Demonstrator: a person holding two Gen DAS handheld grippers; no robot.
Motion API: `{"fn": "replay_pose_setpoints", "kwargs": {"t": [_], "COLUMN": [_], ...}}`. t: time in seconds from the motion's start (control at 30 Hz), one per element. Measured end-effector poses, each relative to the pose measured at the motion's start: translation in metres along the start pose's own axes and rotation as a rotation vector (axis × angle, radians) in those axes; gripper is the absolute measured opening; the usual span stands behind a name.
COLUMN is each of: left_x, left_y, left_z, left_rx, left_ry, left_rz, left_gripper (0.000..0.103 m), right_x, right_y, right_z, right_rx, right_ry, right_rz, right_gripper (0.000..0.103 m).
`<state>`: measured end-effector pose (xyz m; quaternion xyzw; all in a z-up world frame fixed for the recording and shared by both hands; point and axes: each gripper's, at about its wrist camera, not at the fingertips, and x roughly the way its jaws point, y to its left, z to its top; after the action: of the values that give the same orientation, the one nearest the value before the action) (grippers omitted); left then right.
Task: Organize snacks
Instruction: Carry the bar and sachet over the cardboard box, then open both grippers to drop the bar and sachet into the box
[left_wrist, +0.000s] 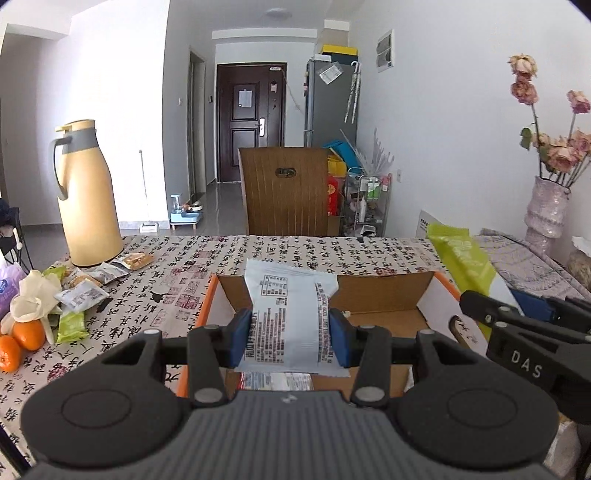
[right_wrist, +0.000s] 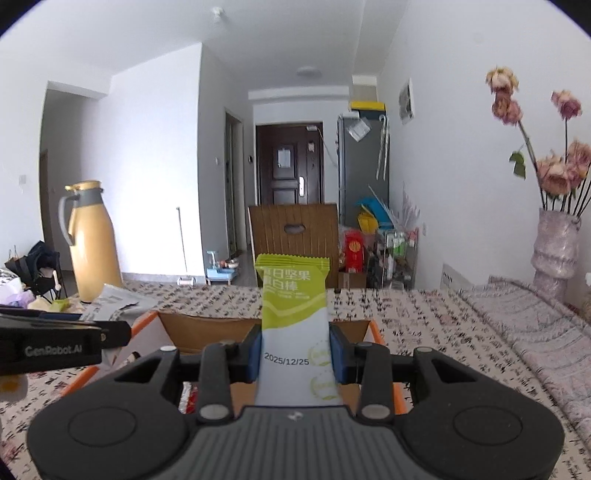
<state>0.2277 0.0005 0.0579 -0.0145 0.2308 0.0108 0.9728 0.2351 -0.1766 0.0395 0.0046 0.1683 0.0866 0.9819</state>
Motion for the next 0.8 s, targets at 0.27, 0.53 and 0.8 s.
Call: {"fn": "replay_pose_setpoints", "kwargs": {"t": [0.27,0.53,0.8], "left_x": [0.037,0.049,0.03], "left_y": [0.011,0.015,0.014], "left_z": [-0.014,-0.023,-0.021], "left_rx": [-0.024,-0.018,-0.03], "left_ry": [0.05,0.09,0.001], "left_rz": [0.007,-0.003,0.017], "left_gripper": [0.046,0.052,0.1], "right_x": [0.036,0.047,0.037], "right_y": [-0.01,-0.01,-0.02], "right_z": [-0.02,-0.03,-0.027], "right_rx": [0.033,0.03,0.066], "right_ry": [0.056,0.121,0.076], "right_rz": [-0.01,-0.002,-0.041], "right_gripper": [0.036,0.038,0.094]}}
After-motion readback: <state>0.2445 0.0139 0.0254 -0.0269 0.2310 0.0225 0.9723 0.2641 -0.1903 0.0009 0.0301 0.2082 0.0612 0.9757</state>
